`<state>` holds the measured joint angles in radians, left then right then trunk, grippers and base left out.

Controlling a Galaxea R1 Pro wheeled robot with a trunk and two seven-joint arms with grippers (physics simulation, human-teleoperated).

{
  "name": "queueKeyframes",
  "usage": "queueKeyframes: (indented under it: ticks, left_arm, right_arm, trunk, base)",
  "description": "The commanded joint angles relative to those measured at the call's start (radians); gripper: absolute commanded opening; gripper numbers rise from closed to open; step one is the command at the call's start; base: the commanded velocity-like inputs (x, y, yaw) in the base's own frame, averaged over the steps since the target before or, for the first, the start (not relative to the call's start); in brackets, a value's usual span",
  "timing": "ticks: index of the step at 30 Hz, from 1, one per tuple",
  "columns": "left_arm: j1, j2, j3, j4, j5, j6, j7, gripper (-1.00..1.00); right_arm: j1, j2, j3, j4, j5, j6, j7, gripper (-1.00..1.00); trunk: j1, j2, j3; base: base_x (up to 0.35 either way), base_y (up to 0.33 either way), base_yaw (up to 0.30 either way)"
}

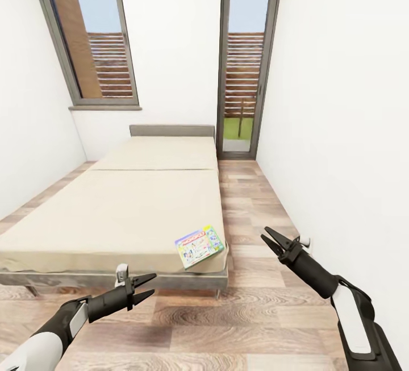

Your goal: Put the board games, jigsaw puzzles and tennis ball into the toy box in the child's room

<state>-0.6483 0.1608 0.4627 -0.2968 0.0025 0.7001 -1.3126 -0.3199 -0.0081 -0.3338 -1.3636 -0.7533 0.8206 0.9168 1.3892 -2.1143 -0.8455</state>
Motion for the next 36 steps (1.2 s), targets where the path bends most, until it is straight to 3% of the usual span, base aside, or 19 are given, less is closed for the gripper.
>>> queueKeyframes:
  ticks: [1, 5, 12, 33, 36]
  left_arm:
    - [-0.001, 0.0, 0.002, 0.0, 0.0, 0.01, -0.003, 1.0]
    - [-0.001, -0.003, 0.003, 0.001, 0.0, 0.009, -0.002, 1.0]
    - [-0.001, -0.031, 0.002, 0.002, -0.001, 0.009, 0.0, 1.0]
    - [-0.001, -0.033, -0.001, 0.001, -0.001, 0.009, -0.001, 1.0]
    - [-0.001, -0.033, -0.001, 0.001, -0.001, 0.009, 0.0, 1.0]
  right_arm:
    - [0.0, 0.001, -0.001, -0.001, -0.002, 0.004, 0.001, 1.0]
    - [-0.001, 0.007, -0.001, -0.001, 0.0, 0.0, -0.001, 1.0]
    - [-0.001, 0.008, -0.002, 0.028, 0.002, -0.012, -0.019, 1.0]
    - [-0.001, 0.017, 0.0, 0.043, 0.003, -0.038, -0.032, 1.0]
    - [0.0, 0.017, 0.0, 0.043, 0.003, -0.039, -0.032, 1.0]
  trunk:
    - [0.004, -0.008, -0.004]
    - [0.019, -0.036, -0.017]
    - [0.027, -0.05, -0.023]
    - [0.107, -0.197, -0.089]
    - [0.107, -0.197, -0.089]
  base:
    - [0.0, 0.0, 0.0]
    - [0.0, 0.0, 0.0]
    - [0.0, 0.0, 0.0]
    - [0.0, 0.0, 0.0]
    - [0.0, 0.0, 0.0]
